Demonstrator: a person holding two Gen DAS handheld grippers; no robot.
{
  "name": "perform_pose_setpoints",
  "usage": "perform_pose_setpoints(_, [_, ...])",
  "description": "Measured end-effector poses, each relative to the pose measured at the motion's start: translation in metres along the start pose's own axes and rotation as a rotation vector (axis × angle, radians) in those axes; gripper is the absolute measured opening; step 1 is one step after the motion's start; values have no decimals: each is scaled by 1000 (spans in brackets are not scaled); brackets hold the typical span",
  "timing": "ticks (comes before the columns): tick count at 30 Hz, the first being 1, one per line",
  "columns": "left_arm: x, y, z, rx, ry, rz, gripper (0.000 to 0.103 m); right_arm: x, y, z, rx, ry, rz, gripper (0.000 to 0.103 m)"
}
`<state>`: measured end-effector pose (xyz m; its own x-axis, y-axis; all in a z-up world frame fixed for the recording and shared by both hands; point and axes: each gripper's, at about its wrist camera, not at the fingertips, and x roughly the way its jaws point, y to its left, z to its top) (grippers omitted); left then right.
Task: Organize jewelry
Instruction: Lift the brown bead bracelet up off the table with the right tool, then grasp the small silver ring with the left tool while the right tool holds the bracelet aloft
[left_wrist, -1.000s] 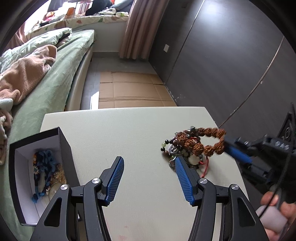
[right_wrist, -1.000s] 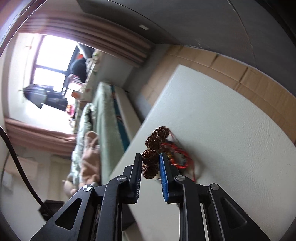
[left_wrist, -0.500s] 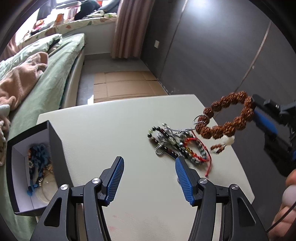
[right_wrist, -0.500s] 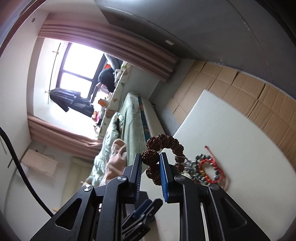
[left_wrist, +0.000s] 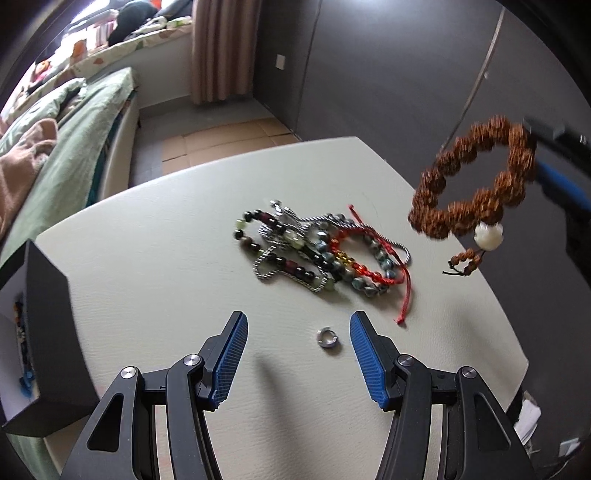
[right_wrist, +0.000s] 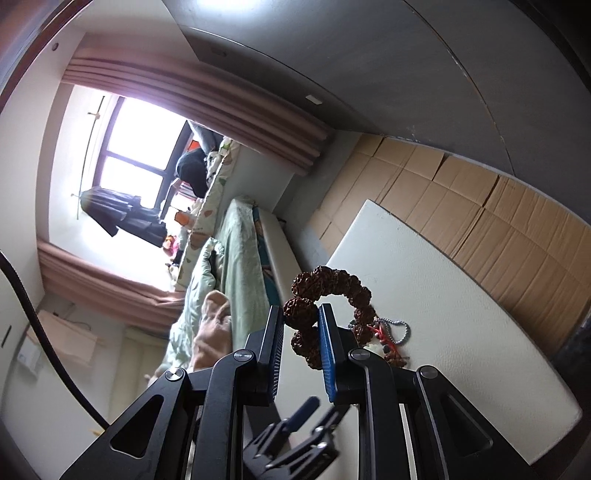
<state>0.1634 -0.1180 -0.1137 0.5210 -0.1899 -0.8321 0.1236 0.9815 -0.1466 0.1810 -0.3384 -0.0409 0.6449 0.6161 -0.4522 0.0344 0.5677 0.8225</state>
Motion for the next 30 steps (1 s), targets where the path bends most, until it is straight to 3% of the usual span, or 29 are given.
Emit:
perform_pose_setpoints(7, [9, -14, -6, 72, 2, 44, 56, -2, -3, 0, 4, 5, 4, 20])
perform_pose_setpoints(10, [10, -21, -8, 125, -13, 87, 35, -2, -6, 0, 11, 11, -1, 20])
perform_pose_setpoints(12, [9, -22, -8, 142, -7, 70, 13, -2, -6, 0, 12, 13, -6, 20])
perform_pose_setpoints(19, [-1, -10, -7, 94, -12, 39, 14, 1, 1, -4, -8, 22, -14, 20])
perform_pose_setpoints(30, [-51, 40, 7, -90, -98, -56, 13, 12, 19, -14, -73, 53, 54, 20])
